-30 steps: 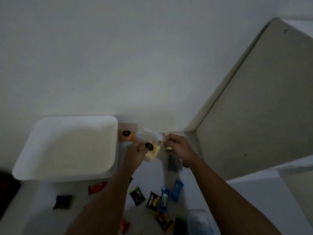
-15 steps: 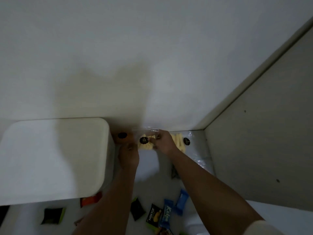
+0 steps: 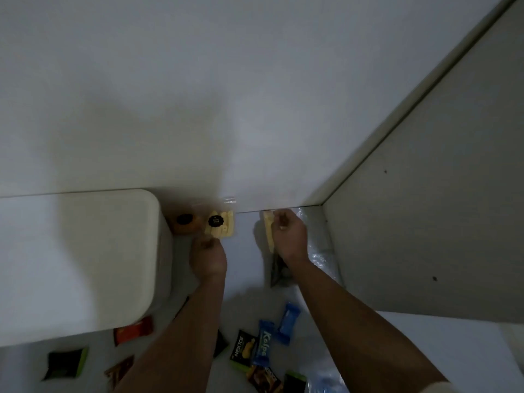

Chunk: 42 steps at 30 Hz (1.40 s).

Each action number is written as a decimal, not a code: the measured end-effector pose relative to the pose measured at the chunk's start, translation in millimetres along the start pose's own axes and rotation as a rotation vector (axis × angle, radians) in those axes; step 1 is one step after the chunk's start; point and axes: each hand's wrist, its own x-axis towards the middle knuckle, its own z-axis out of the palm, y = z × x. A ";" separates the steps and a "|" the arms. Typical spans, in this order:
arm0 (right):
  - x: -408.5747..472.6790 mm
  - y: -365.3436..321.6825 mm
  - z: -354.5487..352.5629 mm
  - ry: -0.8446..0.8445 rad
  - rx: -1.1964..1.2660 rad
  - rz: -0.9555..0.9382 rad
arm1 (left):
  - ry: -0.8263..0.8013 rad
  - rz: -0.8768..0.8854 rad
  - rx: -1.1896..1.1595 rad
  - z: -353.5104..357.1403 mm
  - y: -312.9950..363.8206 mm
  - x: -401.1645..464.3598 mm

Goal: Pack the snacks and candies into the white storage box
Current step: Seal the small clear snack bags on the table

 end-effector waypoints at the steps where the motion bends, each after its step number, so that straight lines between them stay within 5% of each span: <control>1: 1.6 7.3 -11.0 0.073 -0.031 0.024 | -0.050 0.018 0.013 6.3 -1.2 -8.9; 6: 16.0 32.0 -54.0 0.089 -0.322 0.264 | -0.509 0.206 0.136 44.8 -1.0 -39.1; 10: 27.6 49.6 -60.9 -0.034 -0.410 0.389 | -0.663 0.312 0.242 66.9 1.4 -54.6; 20: 33.2 77.0 -54.6 -0.070 -0.447 0.447 | -0.597 0.379 0.433 70.5 -2.5 -50.5; 33: 24.7 31.1 -69.9 0.031 0.206 0.282 | -0.515 0.375 0.379 47.7 12.4 -60.6; 38: -17.6 -9.0 -76.3 -0.039 0.243 0.124 | -0.479 0.434 0.176 13.4 38.1 -90.2; 42: -67.3 -34.9 -78.9 -0.025 0.167 -0.084 | -0.606 0.243 -0.125 -21.3 65.4 -127.0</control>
